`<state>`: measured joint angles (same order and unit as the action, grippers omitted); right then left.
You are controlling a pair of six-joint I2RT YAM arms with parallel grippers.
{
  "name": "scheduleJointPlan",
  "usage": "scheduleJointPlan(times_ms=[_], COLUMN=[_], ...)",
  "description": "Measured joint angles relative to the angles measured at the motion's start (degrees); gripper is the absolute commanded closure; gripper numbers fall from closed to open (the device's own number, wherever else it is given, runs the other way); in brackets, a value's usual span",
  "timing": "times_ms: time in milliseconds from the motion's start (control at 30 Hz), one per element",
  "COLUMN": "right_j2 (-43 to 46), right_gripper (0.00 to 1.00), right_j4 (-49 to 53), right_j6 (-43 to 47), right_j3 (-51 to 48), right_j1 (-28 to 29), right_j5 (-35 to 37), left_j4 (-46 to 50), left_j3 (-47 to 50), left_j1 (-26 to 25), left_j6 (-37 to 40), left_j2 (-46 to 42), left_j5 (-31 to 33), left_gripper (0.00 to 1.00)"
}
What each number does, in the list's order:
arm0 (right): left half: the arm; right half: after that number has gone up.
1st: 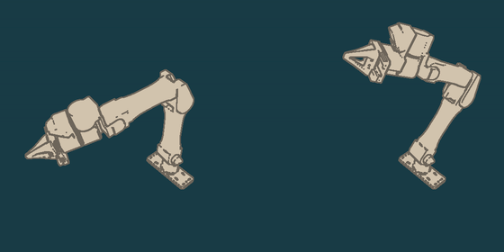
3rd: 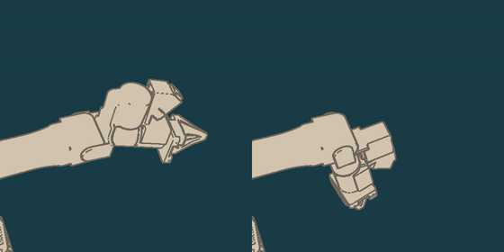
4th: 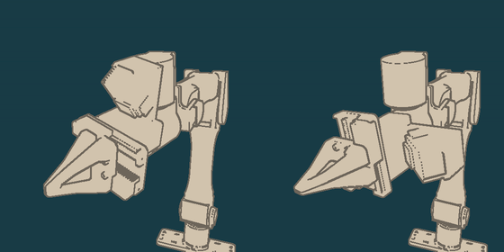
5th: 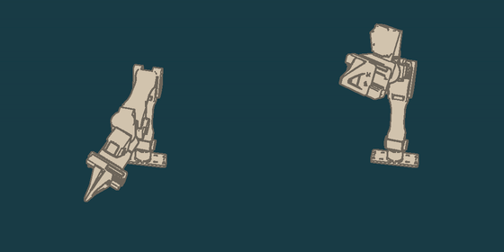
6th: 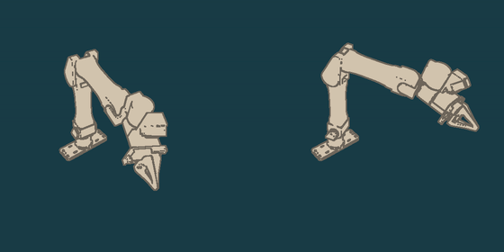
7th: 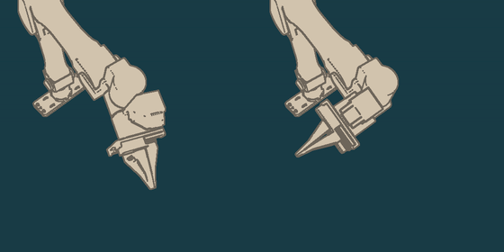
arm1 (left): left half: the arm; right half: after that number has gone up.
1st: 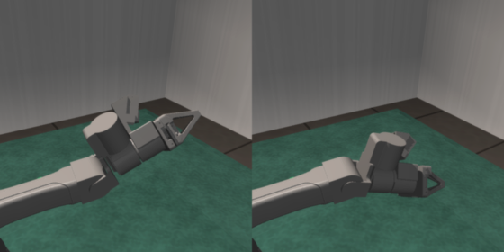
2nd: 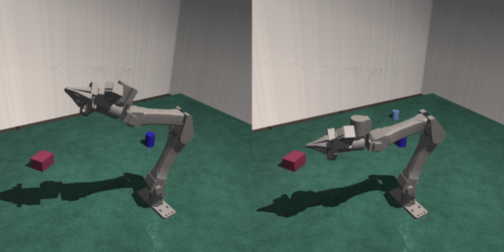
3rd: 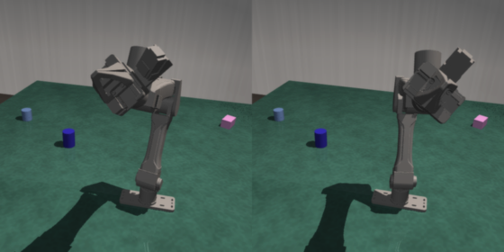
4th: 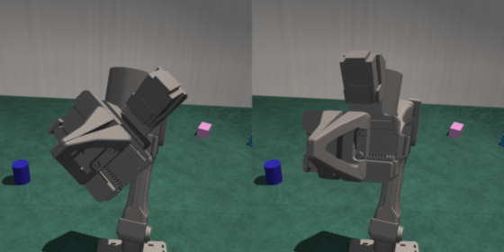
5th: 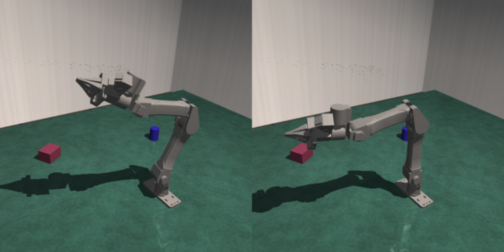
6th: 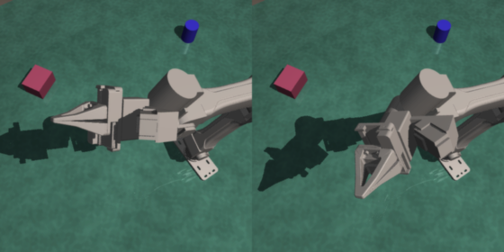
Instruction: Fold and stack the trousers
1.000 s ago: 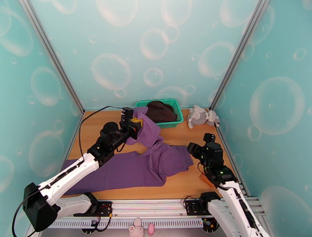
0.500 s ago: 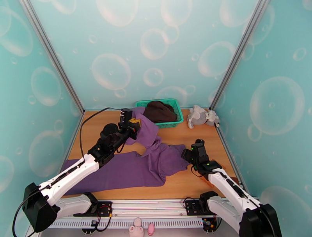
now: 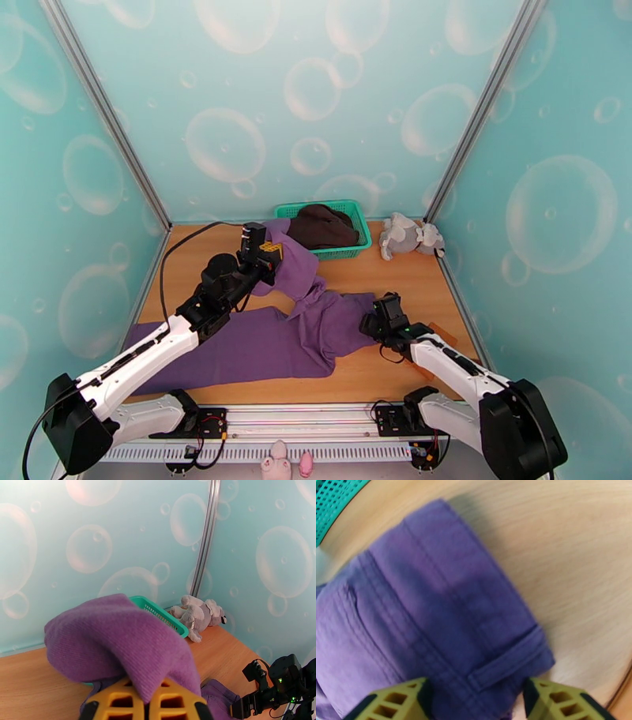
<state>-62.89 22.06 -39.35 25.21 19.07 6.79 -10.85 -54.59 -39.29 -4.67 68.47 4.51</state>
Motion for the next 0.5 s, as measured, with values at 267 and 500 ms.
scheduleJointPlan(times_ms=[267, 500], right_j2=[0.76, 0.35], right_gripper=[0.8, 1.0], right_j4=[-2.43, -5.79], right_j6=[-2.01, -0.92], right_j3=[-2.86, -2.91], right_j1=[-2.14, -5.2], right_j5=[-0.09, -1.16], left_j4=[-0.57, -0.52], left_j3=[0.33, 1.14], left_j1=[0.0, 0.0], left_j6=[0.17, 0.59], left_j2=[0.0, -0.04], left_j5=[0.0, 0.07], left_gripper=[1.0, 1.0])
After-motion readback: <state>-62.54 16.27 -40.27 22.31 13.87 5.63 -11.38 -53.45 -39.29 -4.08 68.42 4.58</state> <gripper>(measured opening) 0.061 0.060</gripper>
